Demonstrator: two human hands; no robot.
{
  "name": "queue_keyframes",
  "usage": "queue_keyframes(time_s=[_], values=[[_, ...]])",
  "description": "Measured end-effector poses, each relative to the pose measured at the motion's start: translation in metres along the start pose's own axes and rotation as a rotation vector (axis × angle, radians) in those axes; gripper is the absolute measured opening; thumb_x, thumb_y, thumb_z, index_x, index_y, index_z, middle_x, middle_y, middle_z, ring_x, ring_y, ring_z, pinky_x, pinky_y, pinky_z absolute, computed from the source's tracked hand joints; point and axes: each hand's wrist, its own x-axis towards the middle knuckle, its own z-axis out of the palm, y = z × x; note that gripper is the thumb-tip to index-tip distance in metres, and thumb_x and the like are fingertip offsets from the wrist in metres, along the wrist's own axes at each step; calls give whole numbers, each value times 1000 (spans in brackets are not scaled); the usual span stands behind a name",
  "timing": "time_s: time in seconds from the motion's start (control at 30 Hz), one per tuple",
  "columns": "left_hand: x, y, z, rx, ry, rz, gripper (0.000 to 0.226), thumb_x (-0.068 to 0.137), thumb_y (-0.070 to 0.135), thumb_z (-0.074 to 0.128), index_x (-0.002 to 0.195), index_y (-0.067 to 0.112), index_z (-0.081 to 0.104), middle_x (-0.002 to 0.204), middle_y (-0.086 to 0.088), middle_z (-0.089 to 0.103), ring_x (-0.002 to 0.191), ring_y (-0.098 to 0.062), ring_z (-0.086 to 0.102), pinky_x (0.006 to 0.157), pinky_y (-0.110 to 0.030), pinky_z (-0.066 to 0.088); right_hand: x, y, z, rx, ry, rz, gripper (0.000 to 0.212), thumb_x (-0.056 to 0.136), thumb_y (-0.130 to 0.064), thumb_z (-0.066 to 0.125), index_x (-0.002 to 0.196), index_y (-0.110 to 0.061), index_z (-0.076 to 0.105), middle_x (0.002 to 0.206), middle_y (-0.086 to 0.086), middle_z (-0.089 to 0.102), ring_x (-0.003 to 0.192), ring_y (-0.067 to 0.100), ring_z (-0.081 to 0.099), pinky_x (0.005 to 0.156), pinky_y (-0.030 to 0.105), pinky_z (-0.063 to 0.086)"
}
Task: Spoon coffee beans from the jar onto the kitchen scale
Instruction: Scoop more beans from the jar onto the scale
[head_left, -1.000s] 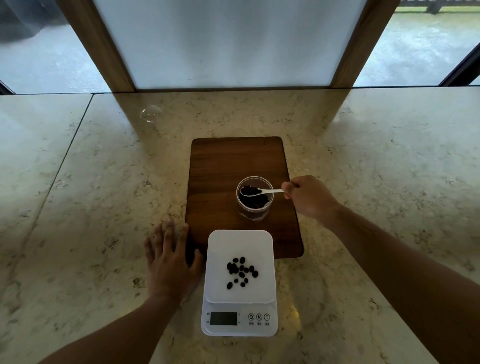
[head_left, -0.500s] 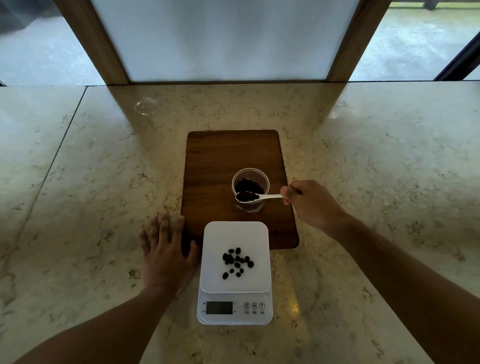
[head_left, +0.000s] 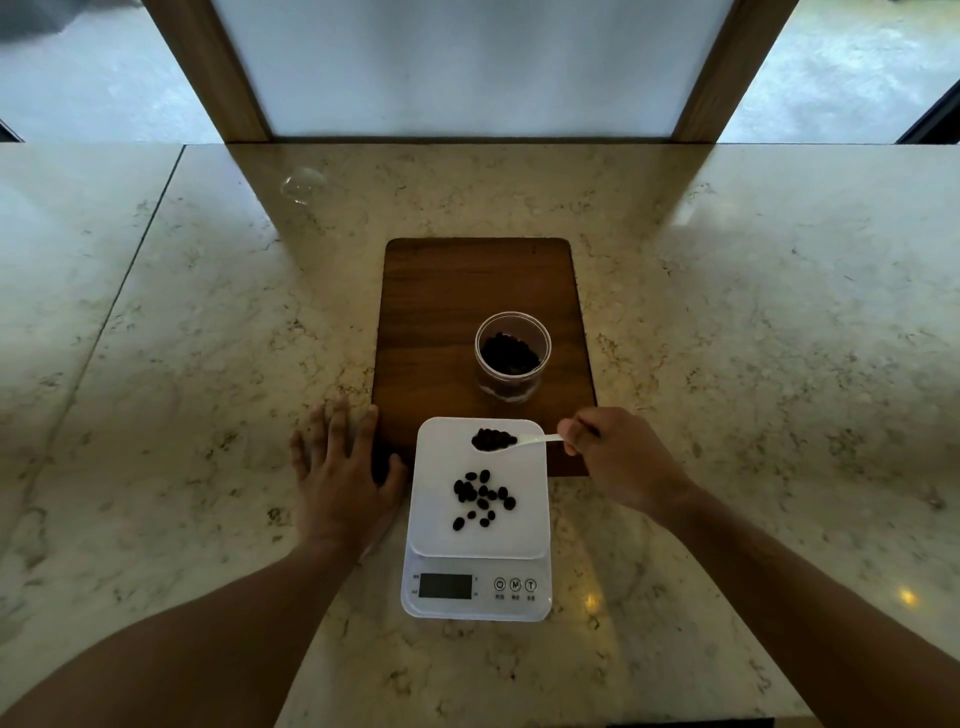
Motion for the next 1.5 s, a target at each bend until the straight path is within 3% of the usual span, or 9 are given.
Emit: queue_keyframes(time_s=[0.1,0.3,0.57,0.7,0.93,1.23,1.4,1.5], values=[[1,0,0,-6,4,-3,73,88,58,31,153,24,28,165,-16,15,153,-34,0,122,-56,2,-3,1,5,2,19,-8,34,97,-26,50,67,-12,62,59,-8,57,50,3,48,44,9,37],[-1,0,0,-8,5,-3,73,88,58,31,153,25,26,166,-15,13,153,-33,-1,122,-56,2,-9,1,12,-27,52,-46,34,97,-26,49,68,-12,59,57,-9,53,51,4,46,48,16,30],[0,0,1,-2,5,-7,73,89,58,31,153,26,25,166,-14,13,154,-33,-2,122,-56,1,-15,8,20,-19,156,-181,33,98,-24,50,70,-8,60,60,3,62,51,17,53,48,30,40],[0,0,1,-8,11,-8,72,89,57,31,153,26,26,166,-14,14,154,-33,-1,122,-55,1,-16,13,22,-21,184,-211,31,97,-20,51,70,-7,60,61,1,62,51,12,53,48,25,37],[0,1,0,1,2,-5,73,88,57,32,153,25,27,166,-15,14,154,-33,0,122,-56,2,-18,17,27,-34,221,-247,31,97,-24,51,70,-10,58,61,2,60,55,18,55,48,32,42],[-1,3,-2,-8,1,-7,75,87,58,29,154,24,28,166,-16,13,154,-33,-1,122,-55,1,-22,18,30,-56,293,-343,30,97,-23,50,68,-15,52,58,-7,50,52,10,47,45,29,39],[-1,2,-2,-6,4,-6,75,87,58,30,154,24,27,166,-15,13,154,-33,-1,122,-55,0,-26,21,33,-70,310,-371,27,96,-17,54,69,-18,50,60,-10,46,52,3,41,46,17,28],[-1,0,-1,-4,7,-5,74,88,58,30,154,25,26,166,-15,12,154,-33,-1,122,-55,0,-26,20,34,-80,337,-396,28,96,-18,53,70,-24,44,61,-13,42,52,3,40,46,17,28]])
